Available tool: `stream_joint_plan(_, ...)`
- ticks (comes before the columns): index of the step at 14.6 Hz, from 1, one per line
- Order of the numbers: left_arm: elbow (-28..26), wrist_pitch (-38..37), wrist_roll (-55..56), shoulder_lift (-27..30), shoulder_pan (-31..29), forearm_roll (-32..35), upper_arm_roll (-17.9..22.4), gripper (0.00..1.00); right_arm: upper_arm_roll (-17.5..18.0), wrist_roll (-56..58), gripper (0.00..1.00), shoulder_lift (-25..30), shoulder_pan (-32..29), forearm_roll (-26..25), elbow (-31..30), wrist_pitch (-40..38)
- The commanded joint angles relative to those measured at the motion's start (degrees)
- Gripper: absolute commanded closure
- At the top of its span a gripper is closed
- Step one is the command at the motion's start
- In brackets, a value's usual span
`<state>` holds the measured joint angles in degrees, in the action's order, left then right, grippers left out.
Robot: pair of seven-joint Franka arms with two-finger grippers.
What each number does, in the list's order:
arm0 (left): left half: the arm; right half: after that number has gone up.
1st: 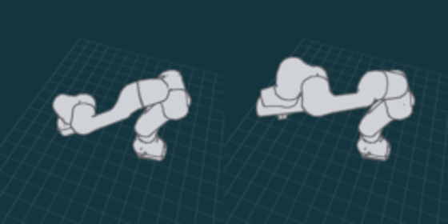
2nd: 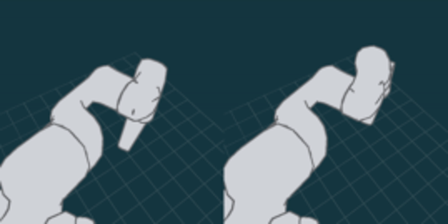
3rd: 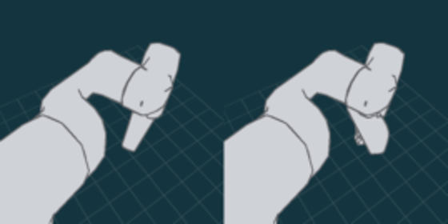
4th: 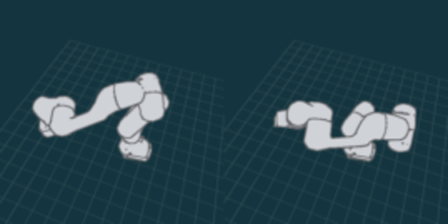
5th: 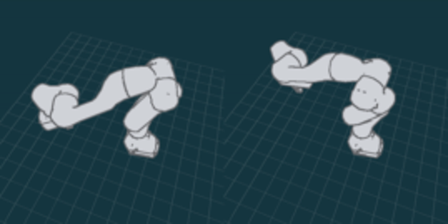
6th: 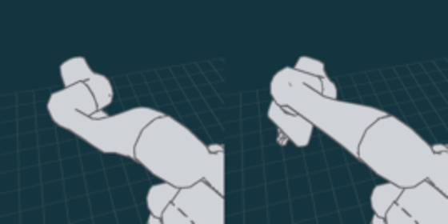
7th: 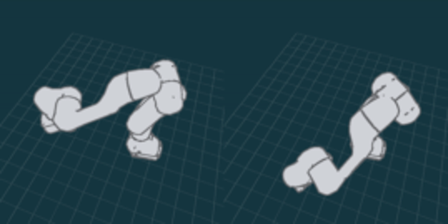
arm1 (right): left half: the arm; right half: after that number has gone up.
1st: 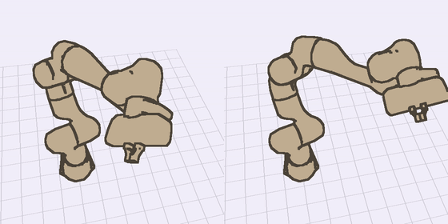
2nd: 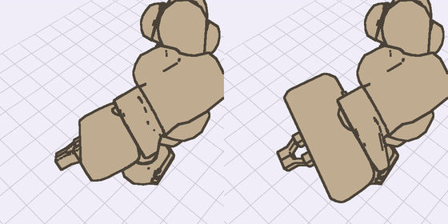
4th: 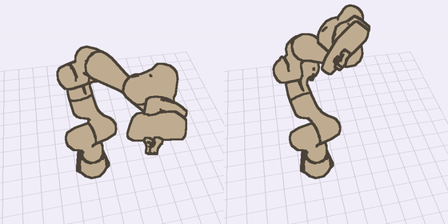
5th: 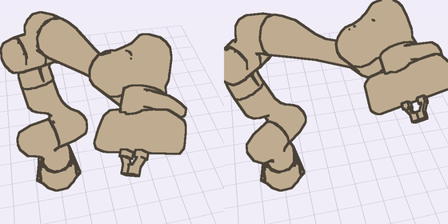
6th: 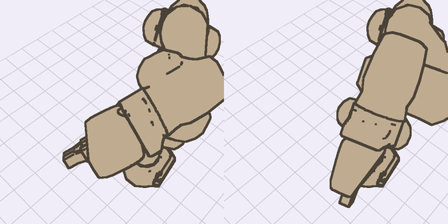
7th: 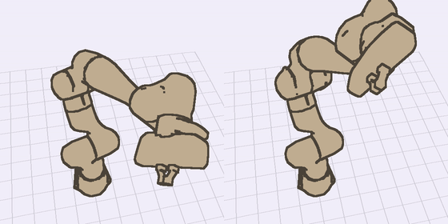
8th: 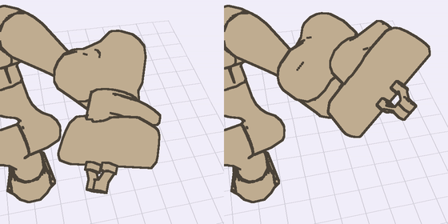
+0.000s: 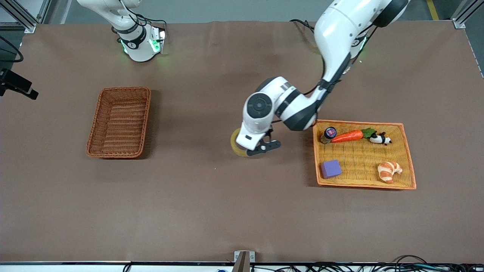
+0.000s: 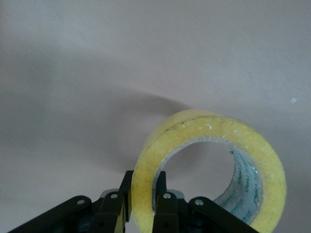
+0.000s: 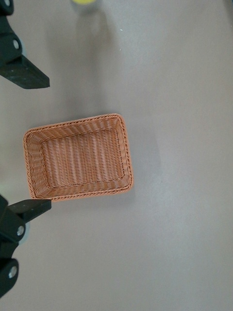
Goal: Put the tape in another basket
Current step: 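Lift the tape roll and set it on the table mid-way, then grasp the tape with the right gripper while the left gripper withdraws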
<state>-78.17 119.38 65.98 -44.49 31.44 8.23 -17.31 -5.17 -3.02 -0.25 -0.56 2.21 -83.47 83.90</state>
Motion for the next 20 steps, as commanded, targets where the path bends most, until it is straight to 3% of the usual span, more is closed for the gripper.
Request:
stream_joint_plan(1,2.2,1.1,4.5,-1.5,3.0,1.3,0.3,0.7,0.2,0.6,0.0,0.0,-0.4,0.1,0.2,-0.4)
stream_joint_plan(3,2.1,1.1,5.6,-1.6,3.8,1.4,0.3,0.65,0.2,0.6,0.0,-0.1,-0.4,0.1,0.2,-0.4)
stream_joint_plan(4,2.1,1.1,5.7,-1.6,3.8,1.4,0.3,0.53,0.2,0.6,0.0,-0.1,-0.4,0.1,0.2,-0.4)
stream_joint_plan(5,2.1,1.1,6.2,-1.5,3.8,1.6,0.4,0.14,0.2,0.6,0.0,0.0,-0.4,0.1,0.2,-0.4)
stream_joint_plan(6,2.1,0.9,6.1,-1.0,3.5,1.7,0.4,0.0,0.2,0.6,0.0,0.0,-0.4,0.1,0.2,-0.4)
stream_joint_plan(10,2.1,-2.2,4.9,4.4,0.9,3.7,4.8,0.0,0.2,0.5,0.0,0.0,-0.4,0.1,0.2,-0.5)
stream_joint_plan(13,2.1,-8.9,0.4,10.5,-5.2,3.9,4.8,0.0,0.5,-0.9,0.0,-0.1,1.5,0.2,-0.1,-0.4)
stream_joint_plan(16,2.1,-13.2,-2.3,16.3,-12.1,4.0,4.8,0.0,0.4,-4.7,0.0,-0.4,9.2,0.2,-4.6,3.7)
stream_joint_plan(20,2.1,-19.5,-21.9,23.1,-22.7,3.8,4.7,0.0,0.5,-12.5,0.0,-8.0,22.4,0.2,-6.5,11.5)
